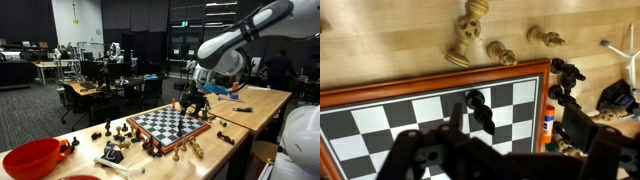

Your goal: Pick up a beige piece from the table and put it on the top left side of the chess board

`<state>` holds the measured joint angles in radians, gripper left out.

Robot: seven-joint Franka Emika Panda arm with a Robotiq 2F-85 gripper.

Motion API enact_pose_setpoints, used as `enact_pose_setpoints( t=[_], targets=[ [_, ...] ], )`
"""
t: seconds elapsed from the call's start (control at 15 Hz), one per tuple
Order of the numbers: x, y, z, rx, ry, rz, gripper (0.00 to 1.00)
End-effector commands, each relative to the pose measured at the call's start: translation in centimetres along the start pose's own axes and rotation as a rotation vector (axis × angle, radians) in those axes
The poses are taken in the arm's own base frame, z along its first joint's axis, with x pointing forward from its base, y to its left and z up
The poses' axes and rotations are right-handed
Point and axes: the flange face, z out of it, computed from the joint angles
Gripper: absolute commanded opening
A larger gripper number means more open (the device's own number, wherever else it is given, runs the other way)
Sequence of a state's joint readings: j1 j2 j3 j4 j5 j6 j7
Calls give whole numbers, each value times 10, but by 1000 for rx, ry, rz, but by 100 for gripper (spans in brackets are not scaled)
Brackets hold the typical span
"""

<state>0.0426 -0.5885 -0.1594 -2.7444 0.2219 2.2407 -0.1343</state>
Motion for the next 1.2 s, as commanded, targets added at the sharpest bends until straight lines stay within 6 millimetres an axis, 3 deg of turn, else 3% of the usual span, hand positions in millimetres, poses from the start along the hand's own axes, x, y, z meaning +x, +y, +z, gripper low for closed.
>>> enact_pose_setpoints(
  t=[0.0,0.27,0.8,1.13],
  targets=[
    [0,0,-1,0,-1,0,100],
    [0,-1,1,-10,-1,2,100],
    [-10,-20,29,-140,-29,-2,100],
    [-4,-31,44,-236,-50,7,100]
  ],
)
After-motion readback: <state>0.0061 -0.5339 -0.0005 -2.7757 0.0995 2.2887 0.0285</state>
